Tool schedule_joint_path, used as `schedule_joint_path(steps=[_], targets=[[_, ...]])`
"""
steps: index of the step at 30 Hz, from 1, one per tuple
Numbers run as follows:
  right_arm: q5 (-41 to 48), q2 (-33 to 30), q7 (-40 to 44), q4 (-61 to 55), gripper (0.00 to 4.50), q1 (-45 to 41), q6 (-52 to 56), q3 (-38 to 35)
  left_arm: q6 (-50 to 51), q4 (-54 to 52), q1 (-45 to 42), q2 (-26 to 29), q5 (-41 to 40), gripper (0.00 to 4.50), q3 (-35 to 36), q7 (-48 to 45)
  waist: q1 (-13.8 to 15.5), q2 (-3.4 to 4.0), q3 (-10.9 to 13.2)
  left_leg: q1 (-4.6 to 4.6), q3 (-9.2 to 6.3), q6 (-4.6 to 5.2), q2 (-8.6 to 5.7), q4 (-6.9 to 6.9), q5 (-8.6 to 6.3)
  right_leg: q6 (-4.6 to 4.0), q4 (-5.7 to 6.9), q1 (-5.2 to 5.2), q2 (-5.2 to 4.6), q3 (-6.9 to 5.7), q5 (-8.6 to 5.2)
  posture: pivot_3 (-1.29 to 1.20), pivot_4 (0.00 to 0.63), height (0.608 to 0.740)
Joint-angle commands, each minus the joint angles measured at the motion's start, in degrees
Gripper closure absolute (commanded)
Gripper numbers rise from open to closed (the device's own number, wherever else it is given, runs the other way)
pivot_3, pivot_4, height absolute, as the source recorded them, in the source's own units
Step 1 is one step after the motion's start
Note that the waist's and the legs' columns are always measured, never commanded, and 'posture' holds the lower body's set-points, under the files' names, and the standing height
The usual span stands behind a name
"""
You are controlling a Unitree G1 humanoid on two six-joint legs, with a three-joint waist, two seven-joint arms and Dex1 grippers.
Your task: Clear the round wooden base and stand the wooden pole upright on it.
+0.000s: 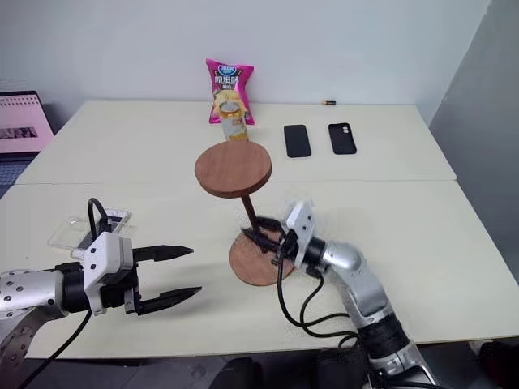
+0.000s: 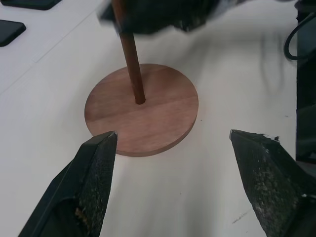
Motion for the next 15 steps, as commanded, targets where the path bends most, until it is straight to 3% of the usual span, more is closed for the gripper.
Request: schedule_joint_path(steps=[1, 9, 13, 15], targets=[[1.1, 0.1, 1.0, -3.4, 2.56, -1.5, 0.1, -0.9, -1.3, -0.1, -0.9, 0.2, 0.4, 0.70, -0.2, 0.4, -0.1, 0.01, 0.0, 0.01, -0.01, 0.00, 0.02, -0.01, 0.00, 0.00, 0.00, 0.00, 0.01, -0.02, 0.00, 0.00, 0.150, 0.740], [1.6, -3.9, 3.0, -7.0, 0.87, -0.4, 2.5, -2.2, 1.9, -0.3, -2.8, 0.5, 0.2, 0.70, 0.2, 3.8, 0.0, 0.03, 0.1, 0.00, -0.04, 0.00, 0.02, -0.05, 0.00, 0.01, 0.00, -0.01, 0.02, -0.05, -0.01, 0.00, 0.150, 0.740], [-0.2, -12.9, 6.5, -10.6, 0.04, -0.2, 3.6, -4.7, 5.4, -0.8, -4.0, 2.2, 2.5, 0.70, 1.2, 8.1, 0.1, 0.04, 0.2, 0.00, -0.04, 0.00, 0.01, -0.04, 0.00, 0.04, -0.01, 0.00, 0.02, -0.06, -0.03, 0.00, 0.150, 0.740], [0.9, -17.1, 9.0, -12.5, 0.04, 0.0, 4.2, -5.6, 6.7, -1.1, -4.2, 3.0, 2.9, 0.70, 1.7, 9.2, 0.4, 0.02, 0.2, -0.02, -0.05, 0.00, -0.01, -0.03, 0.00, 0.10, -0.04, 0.00, 0.00, -0.07, -0.06, 0.00, 0.150, 0.740]])
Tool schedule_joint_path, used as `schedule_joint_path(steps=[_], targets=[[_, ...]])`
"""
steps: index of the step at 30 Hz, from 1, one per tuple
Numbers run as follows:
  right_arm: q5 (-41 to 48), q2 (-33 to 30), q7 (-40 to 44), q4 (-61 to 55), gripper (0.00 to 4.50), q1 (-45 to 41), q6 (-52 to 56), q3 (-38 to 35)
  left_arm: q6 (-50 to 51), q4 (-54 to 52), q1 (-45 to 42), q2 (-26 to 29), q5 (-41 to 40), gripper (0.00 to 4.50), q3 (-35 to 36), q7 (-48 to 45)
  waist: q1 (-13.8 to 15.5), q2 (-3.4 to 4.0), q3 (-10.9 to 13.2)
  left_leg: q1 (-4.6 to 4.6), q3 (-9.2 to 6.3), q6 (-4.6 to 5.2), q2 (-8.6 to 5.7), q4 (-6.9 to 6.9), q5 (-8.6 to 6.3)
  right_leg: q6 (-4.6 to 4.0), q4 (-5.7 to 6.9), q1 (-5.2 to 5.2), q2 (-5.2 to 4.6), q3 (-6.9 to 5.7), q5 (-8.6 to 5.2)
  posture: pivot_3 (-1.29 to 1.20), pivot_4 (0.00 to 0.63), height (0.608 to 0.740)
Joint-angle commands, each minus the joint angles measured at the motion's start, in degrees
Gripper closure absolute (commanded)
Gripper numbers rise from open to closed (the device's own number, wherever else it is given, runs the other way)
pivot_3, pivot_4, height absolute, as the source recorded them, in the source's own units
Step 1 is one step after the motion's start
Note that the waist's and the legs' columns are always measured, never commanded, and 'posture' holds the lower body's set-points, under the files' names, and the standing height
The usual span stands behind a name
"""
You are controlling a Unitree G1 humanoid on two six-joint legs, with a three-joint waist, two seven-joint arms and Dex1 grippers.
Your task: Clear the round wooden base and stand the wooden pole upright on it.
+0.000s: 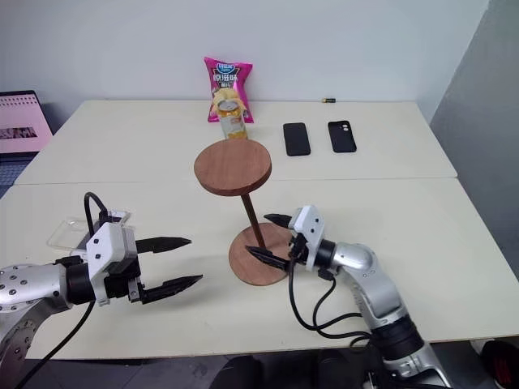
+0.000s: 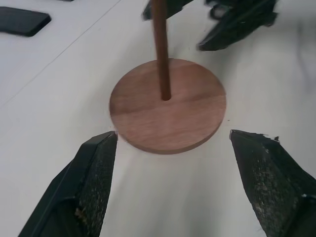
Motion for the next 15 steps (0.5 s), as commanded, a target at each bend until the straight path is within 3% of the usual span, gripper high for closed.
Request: schedule_joint_path(steps=[1, 10, 15], targets=[[2.5, -6.2, 4.7, -5.8, 0.04, 0.0, 1.5, -4.4, 2.4, -1.5, -0.8, 1.9, 0.6, 0.70, 2.7, 2.3, 0.1, 0.01, 0.0, 0.00, 0.01, 0.00, 0.00, 0.00, 0.00, 0.01, 0.00, 0.00, 0.00, 0.01, -0.01, 0.00, 0.150, 0.740], [16.1, -24.5, 16.8, -15.0, 0.04, 0.8, 10.7, -17.7, 2.8, 1.1, -3.1, 3.5, -0.7, 0.70, 4.2, 0.4, 0.4, 0.15, 0.3, -0.03, 0.01, 0.00, 0.04, -0.06, 0.00, 0.16, -0.01, -0.02, 0.02, -0.02, -0.10, 0.00, 0.150, 0.740], [22.3, -28.3, 17.9, -17.2, 0.04, 1.0, 15.9, -21.3, 2.6, 3.1, -4.9, 4.3, -1.3, 0.70, 3.4, -1.7, 0.5, 0.12, 0.3, -0.03, 0.01, 0.00, 0.05, -0.06, 0.00, 0.17, -0.04, -0.02, 0.02, -0.03, -0.11, 0.00, 0.150, 0.740]])
